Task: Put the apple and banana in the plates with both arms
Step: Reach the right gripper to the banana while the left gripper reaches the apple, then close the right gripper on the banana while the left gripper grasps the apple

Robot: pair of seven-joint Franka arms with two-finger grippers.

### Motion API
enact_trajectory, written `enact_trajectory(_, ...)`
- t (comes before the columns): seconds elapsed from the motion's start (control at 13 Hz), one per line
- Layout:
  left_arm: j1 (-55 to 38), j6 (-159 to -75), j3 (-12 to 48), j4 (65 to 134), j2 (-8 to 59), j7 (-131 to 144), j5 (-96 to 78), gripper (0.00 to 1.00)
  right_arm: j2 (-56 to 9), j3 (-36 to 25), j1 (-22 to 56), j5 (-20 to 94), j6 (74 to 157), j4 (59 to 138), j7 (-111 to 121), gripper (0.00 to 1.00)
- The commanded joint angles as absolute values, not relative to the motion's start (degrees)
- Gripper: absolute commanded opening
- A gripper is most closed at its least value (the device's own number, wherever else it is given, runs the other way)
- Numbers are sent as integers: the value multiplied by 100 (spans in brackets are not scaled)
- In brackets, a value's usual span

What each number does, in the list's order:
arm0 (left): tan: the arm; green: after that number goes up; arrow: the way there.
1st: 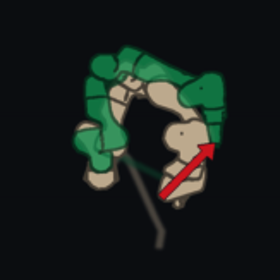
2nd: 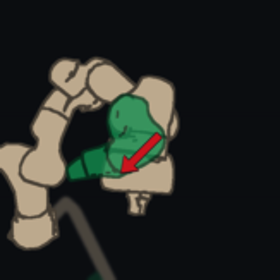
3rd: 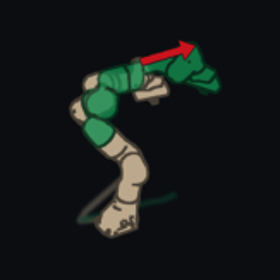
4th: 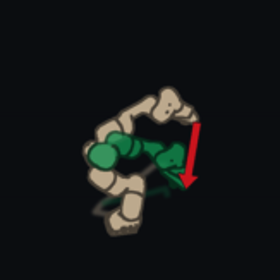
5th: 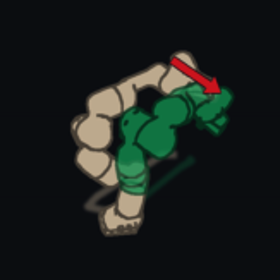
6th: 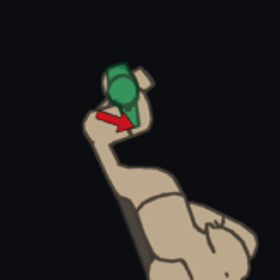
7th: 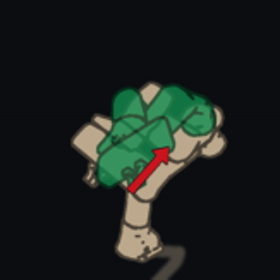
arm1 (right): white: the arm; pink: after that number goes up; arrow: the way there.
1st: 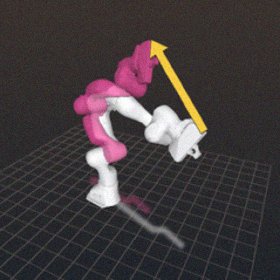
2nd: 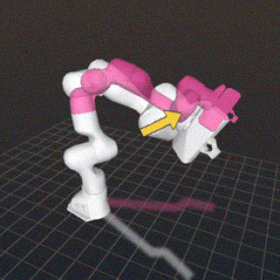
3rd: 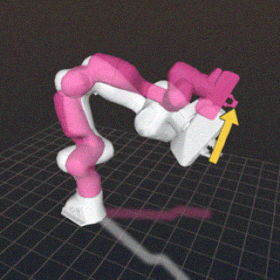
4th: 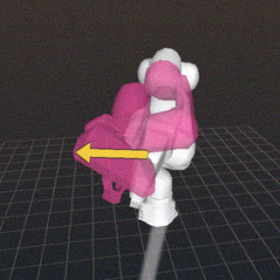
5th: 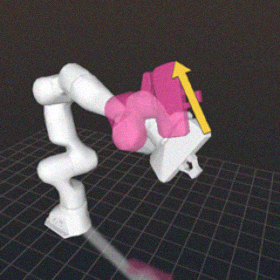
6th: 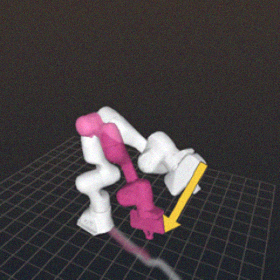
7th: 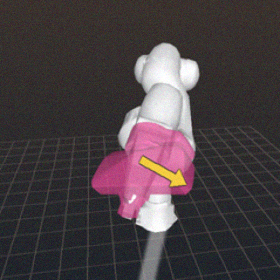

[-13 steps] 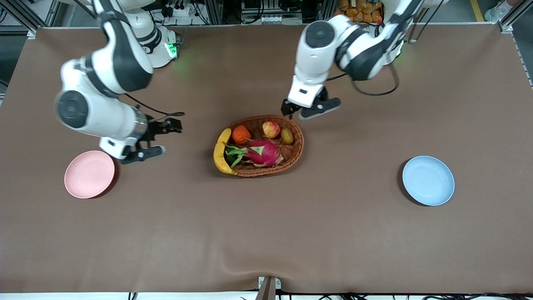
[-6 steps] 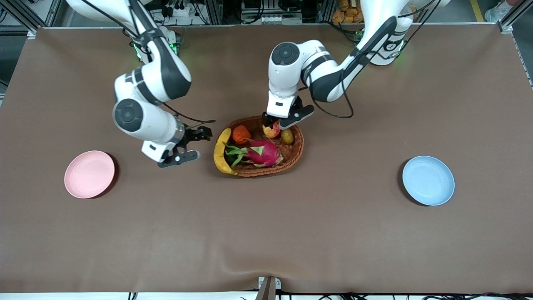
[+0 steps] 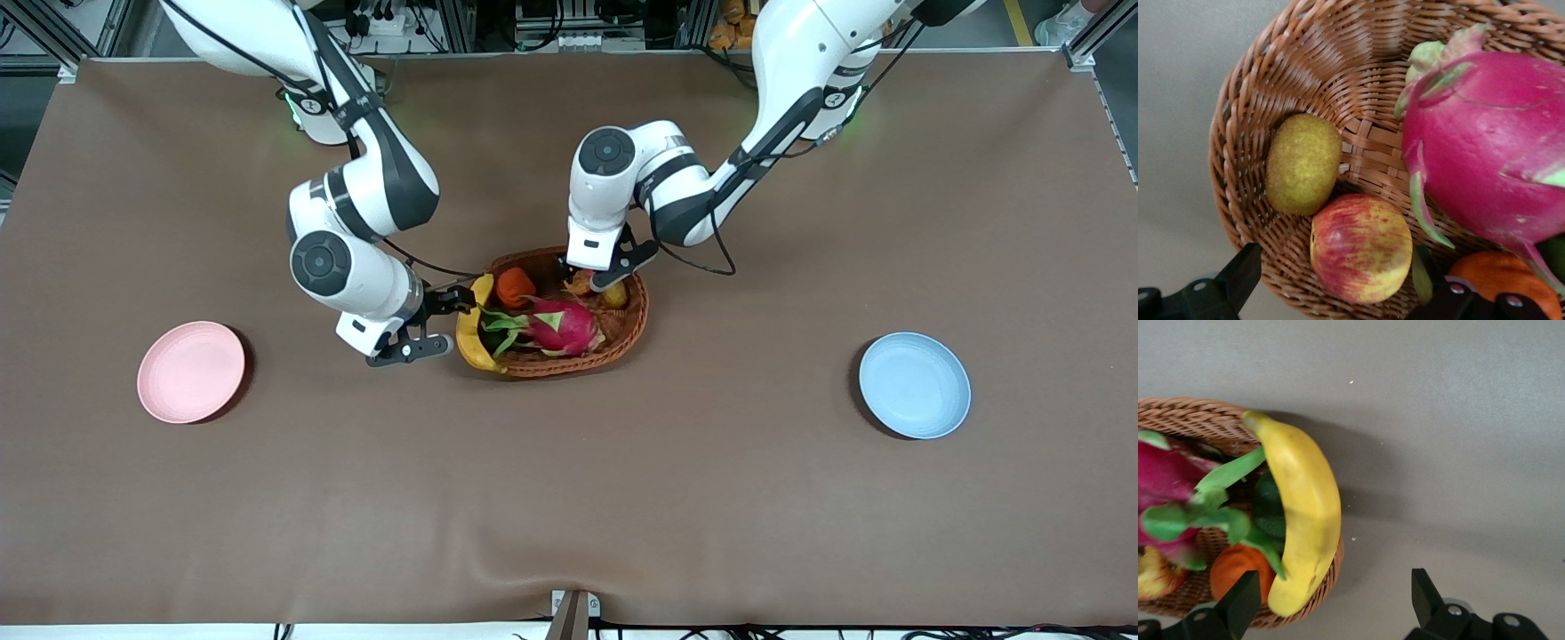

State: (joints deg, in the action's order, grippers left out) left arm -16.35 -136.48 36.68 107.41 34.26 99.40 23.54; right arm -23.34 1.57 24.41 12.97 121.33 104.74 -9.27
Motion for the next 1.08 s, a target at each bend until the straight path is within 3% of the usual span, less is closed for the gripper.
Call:
enact_trajectory(0.0,-1626,-14034,3665,10626,3682,10125,2514,100,-2583,132,2487,1433,12251,10336,-1238,100)
enact_trajectory(0.23,-1652,-14203,3665,10626,3797,10125,2505,100,-2777,132,2636,1433,12629,10336,-1441,100)
enact_trajectory(0.38,-1679,-14212,3665,10617,3884,10125,2505,93,-2882,132,2724,1424,12805,10319,-1590,100)
enact_trajectory(0.54,-1687,-14212,3665,10442,4042,10125,2505,76,-2979,132,2742,1424,12928,10318,-1591,100)
enact_trajectory(0.62,-1687,-14212,3665,10415,4052,10125,2505,62,-3023,132,2742,1424,12946,10318,-1591,97)
enact_trajectory(0.69,-1661,-14212,3665,10415,4043,10134,2496,35,-3041,132,2742,1424,12946,10318,-1591,74)
enact_trajectory(0.77,-1635,-14212,3665,10406,4034,10125,2487,0,-3041,132,2733,1424,12929,10318,-1591,50)
enact_trajectory(0.92,-1547,-14194,3665,10336,3964,10116,2496,0,-3032,132,2725,1424,12911,10327,-1591,10)
enact_trajectory(1.0,-1512,-14160,3665,10319,3799,10125,2487,0,-3032,132,2725,1424,12911,10327,-1591,0)
